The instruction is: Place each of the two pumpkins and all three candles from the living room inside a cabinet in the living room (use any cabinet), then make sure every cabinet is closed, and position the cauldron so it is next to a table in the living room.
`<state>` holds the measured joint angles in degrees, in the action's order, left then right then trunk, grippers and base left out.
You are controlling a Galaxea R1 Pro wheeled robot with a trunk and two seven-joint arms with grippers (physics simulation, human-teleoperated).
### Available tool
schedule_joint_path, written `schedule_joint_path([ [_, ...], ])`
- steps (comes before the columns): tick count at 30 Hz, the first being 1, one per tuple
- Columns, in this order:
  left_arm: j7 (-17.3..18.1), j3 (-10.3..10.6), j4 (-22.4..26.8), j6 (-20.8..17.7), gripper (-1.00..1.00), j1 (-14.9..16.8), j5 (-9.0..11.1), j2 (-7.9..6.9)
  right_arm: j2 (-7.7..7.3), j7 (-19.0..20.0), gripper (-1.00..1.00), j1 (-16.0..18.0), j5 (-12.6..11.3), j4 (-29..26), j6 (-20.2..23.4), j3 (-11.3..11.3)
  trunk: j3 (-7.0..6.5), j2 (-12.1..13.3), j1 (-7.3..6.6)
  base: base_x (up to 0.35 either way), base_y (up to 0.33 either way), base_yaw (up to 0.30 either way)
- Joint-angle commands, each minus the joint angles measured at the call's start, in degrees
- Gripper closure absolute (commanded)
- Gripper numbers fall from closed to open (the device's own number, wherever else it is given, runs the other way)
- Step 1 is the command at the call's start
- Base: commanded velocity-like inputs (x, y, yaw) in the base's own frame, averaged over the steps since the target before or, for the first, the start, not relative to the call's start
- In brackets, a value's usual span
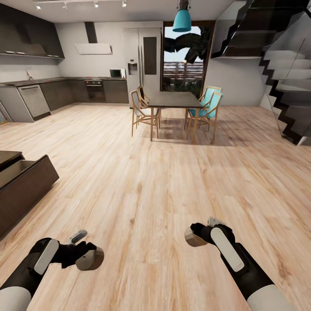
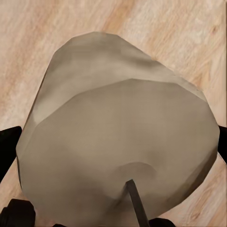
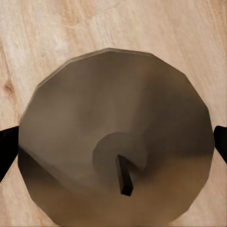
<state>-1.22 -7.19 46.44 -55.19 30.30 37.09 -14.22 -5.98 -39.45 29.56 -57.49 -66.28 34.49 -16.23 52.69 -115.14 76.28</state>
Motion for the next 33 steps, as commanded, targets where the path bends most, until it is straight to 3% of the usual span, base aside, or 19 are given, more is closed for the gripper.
schedule_joint_path([
  [1,-0.08,-0.10,0.06,-0.26,1.00,0.03,0.36,0.00,-0.04,-0.60,1.00,0.06,-0.46,-0.08,-0.03,-0.16,0.05,-0.02,0.02,0.307,0.000,0.000],
  [13,-0.08,-0.15,0.04,-0.26,1.00,0.02,0.36,-0.06,-0.08,-0.58,1.00,0.06,-0.44,-0.08,-0.03,-0.16,0.05,-0.02,0.02,0.307,-0.005,0.003],
  [18,-0.02,-0.11,-0.03,-0.26,1.00,0.02,0.52,-0.75,-0.09,-0.56,1.00,0.06,-0.51,-0.08,-0.03,-0.17,0.05,-0.02,0.02,0.306,-0.106,0.099],
  [33,-0.01,-0.11,-0.01,-0.23,1.00,0.02,0.53,-0.81,-0.09,-0.54,1.00,0.06,-0.47,-0.08,-0.03,-0.21,0.05,-0.02,0.02,0.301,-0.151,0.245],
])
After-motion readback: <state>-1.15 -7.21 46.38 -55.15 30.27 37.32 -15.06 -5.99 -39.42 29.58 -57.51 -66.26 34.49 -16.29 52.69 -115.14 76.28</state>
